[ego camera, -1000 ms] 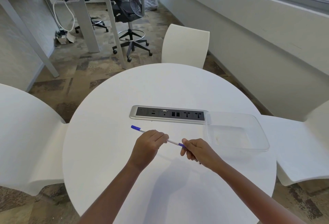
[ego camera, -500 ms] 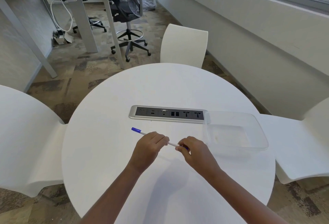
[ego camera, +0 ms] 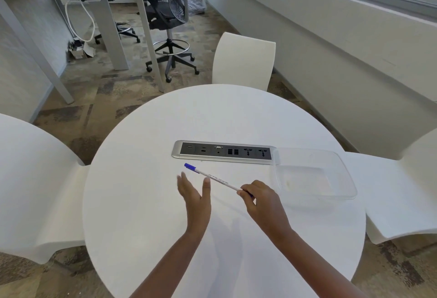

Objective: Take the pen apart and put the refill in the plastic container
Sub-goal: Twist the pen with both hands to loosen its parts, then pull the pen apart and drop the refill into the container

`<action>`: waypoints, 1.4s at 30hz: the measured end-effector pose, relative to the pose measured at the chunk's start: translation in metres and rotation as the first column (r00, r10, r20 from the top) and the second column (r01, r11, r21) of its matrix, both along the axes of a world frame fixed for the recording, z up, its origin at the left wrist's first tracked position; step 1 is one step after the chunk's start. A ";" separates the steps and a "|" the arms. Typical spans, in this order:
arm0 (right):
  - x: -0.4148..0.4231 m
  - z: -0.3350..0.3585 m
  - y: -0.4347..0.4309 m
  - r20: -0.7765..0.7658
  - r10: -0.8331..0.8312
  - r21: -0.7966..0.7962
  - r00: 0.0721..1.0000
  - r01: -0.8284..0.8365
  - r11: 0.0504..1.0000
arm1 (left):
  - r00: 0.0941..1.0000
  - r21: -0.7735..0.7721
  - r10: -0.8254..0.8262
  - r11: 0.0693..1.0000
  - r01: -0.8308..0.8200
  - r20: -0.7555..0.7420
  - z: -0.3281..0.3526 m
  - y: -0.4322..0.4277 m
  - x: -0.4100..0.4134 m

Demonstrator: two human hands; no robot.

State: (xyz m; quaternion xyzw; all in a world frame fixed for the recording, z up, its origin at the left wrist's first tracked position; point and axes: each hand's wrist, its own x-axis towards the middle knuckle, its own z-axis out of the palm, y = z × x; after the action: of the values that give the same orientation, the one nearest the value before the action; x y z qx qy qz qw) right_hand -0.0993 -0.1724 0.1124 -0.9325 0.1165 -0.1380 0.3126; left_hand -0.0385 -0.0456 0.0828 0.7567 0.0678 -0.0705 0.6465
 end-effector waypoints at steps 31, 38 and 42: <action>-0.003 -0.014 -0.013 -0.089 -0.024 0.157 0.996 0.038 0.987 | 0.901 -0.752 -0.113 0.600 -0.274 -0.418 -0.001 0.018 0.033; -0.008 -0.045 -0.025 -0.159 -0.162 0.193 0.974 0.192 0.962 | 0.887 -0.748 -0.099 0.583 -0.316 -0.451 -0.005 0.025 0.037; -0.007 -0.066 -0.027 -0.204 -0.248 0.181 0.947 0.285 0.941 | 0.878 -0.742 -0.099 0.584 -0.329 -0.468 -0.007 0.026 0.036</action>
State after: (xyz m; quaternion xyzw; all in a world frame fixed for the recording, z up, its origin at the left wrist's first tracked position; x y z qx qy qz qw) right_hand -0.1061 -0.1993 0.0463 -0.8788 0.2834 -0.0822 0.3750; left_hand -0.0025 -0.0195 0.0755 0.3363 0.2305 -0.2275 0.8843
